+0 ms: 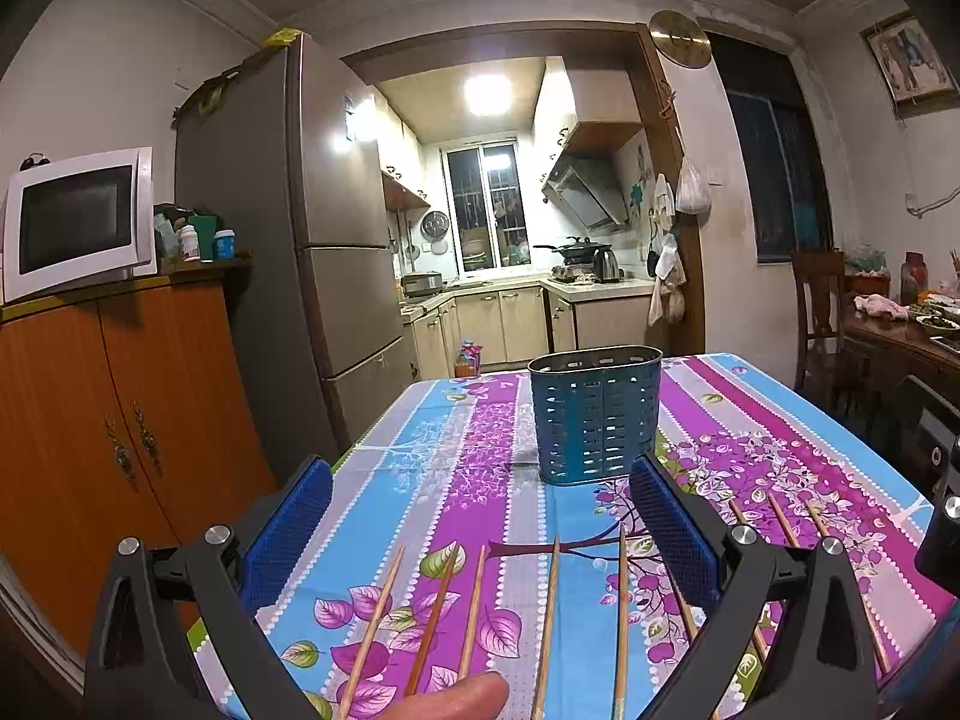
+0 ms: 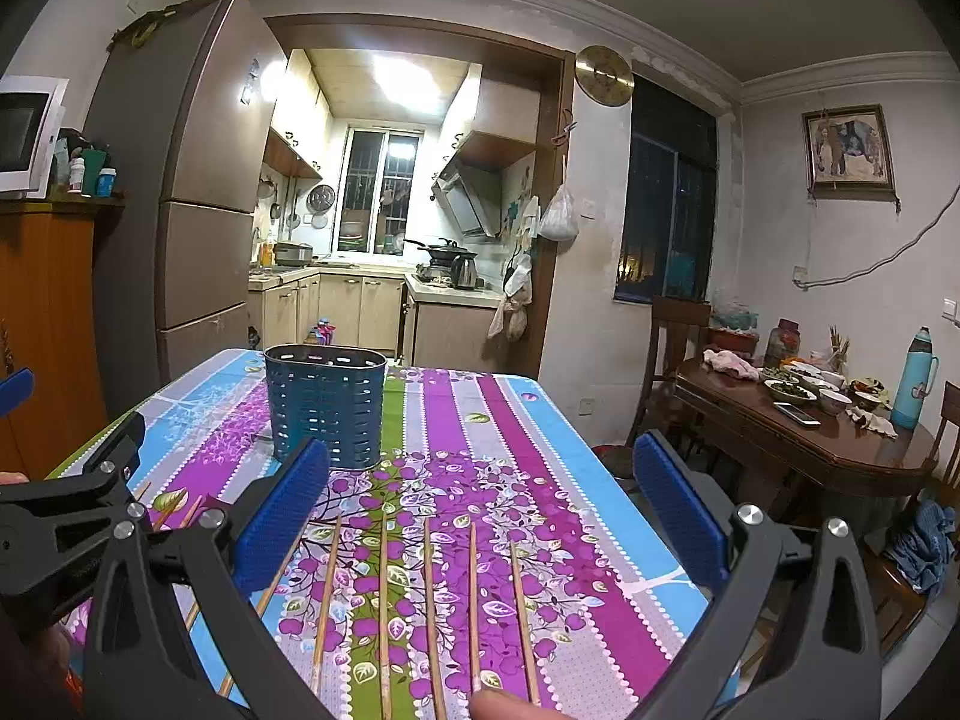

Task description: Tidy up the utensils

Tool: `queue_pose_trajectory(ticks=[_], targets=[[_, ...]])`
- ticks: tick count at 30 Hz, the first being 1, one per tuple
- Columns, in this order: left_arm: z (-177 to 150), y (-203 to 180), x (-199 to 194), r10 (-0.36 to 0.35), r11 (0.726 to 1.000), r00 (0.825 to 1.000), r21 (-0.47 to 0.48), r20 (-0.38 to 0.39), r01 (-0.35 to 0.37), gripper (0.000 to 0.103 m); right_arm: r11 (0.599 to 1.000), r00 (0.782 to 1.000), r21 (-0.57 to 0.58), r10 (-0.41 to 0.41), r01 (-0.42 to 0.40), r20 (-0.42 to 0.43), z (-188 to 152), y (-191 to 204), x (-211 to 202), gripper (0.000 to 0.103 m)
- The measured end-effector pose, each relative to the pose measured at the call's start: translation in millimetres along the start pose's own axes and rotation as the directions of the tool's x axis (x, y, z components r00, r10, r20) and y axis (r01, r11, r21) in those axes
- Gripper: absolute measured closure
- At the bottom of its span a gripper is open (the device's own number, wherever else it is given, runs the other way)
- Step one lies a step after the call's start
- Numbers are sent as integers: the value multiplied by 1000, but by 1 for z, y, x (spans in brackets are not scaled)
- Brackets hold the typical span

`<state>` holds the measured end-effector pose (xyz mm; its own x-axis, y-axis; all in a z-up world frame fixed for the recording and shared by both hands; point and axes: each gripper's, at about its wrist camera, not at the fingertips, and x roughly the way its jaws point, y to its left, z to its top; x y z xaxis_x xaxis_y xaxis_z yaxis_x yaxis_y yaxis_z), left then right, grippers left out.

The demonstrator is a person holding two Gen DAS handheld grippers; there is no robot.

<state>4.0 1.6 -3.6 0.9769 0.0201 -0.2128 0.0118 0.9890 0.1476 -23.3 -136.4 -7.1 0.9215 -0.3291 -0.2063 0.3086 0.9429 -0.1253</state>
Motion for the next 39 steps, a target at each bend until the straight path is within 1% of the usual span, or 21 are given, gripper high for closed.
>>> queue_pose_trajectory(ticks=[8,39], targets=[[-2,0,1,7,1000,1000,-1,-12,-7,4,1000,1000,-3,1,-1,-2,0,1,1,5],[-5,1,4,16,1000,1000,10,-20,-15,4,1000,1000,-15,2,-2,-6,-2,4,0,5]])
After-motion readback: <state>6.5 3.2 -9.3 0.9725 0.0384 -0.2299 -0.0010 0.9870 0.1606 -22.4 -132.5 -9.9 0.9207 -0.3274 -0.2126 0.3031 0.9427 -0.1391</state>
